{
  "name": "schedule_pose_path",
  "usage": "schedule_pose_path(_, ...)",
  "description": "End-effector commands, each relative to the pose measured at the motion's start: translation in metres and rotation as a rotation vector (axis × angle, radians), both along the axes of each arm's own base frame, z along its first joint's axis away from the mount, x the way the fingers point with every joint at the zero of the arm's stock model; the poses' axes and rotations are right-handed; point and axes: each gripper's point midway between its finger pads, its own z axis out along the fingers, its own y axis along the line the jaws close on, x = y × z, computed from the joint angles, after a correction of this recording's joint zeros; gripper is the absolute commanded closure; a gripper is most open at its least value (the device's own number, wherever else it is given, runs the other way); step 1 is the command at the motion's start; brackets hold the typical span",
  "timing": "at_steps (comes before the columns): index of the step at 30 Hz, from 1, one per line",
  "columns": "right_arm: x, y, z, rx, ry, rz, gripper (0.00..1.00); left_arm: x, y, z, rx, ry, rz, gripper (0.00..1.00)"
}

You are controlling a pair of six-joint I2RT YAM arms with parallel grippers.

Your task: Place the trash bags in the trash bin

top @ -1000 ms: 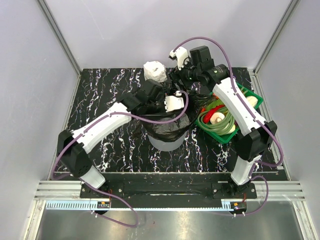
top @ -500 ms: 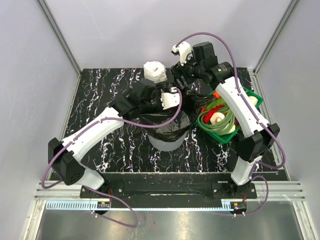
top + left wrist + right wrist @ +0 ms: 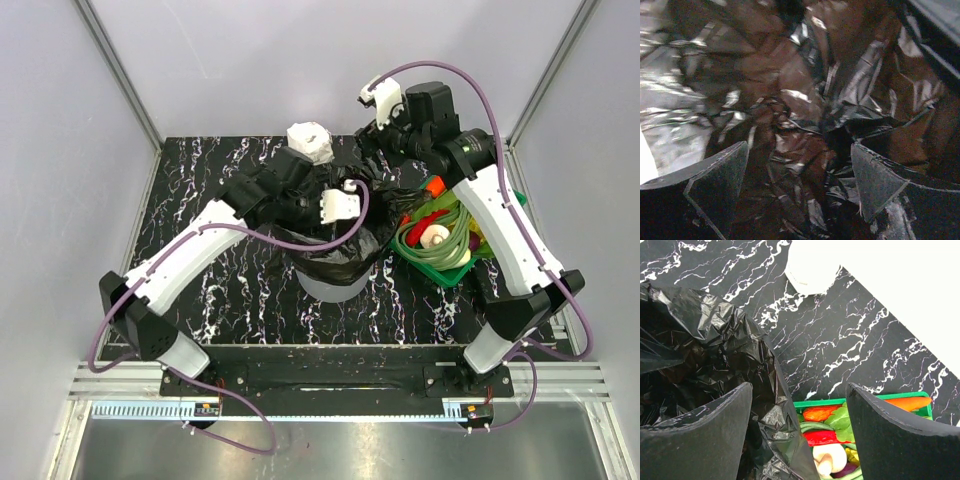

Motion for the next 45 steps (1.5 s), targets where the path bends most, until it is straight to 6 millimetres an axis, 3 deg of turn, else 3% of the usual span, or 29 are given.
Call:
schedule_pose_path(1, -0.007, -0.006, 0.007, -0.009, -0.028, -0.010, 0.19, -0.016, 0.003, -0.036, 0.112, 0.099, -0.102, 0.12)
schedule_pose_path(7, -0.008, -0.006, 0.001, -0.014, -0.018, -0.007, 0.19, -0.006, 0.001, -0.073, 0.187, 0.138, -0.100, 0.12)
schedule_pose_path(15, -0.008, -0.010, -0.012, -0.034, -0.002, -0.014, 0.19, 0.013, -0.002, -0.102, 0.241, 0.090, -0.072, 0.12)
schedule_pose_path(30, -0.014, -0.016, -0.022, -0.047, 0.007, -0.024, 0.19, 0.017, -0.011, -0.160, 0.273, 0.132, -0.070, 0.11)
schedule_pose_path(37, -0.013, -0.019, -0.031, -0.054, 0.023, -0.031, 0.19, 0.023, -0.004, -0.182, 0.351, 0.136, -0.047, 0.09)
schedule_pose_path(41, -0.013, -0.018, -0.034, -0.055, 0.027, -0.029, 0.19, 0.026, -0.001, -0.182, 0.378, 0.129, -0.020, 0.09)
schedule_pose_path(45, -0.012, -0.017, -0.036, -0.053, 0.034, -0.025, 0.19, 0.037, 0.000, -0.160, 0.360, 0.091, 0.056, 0.08)
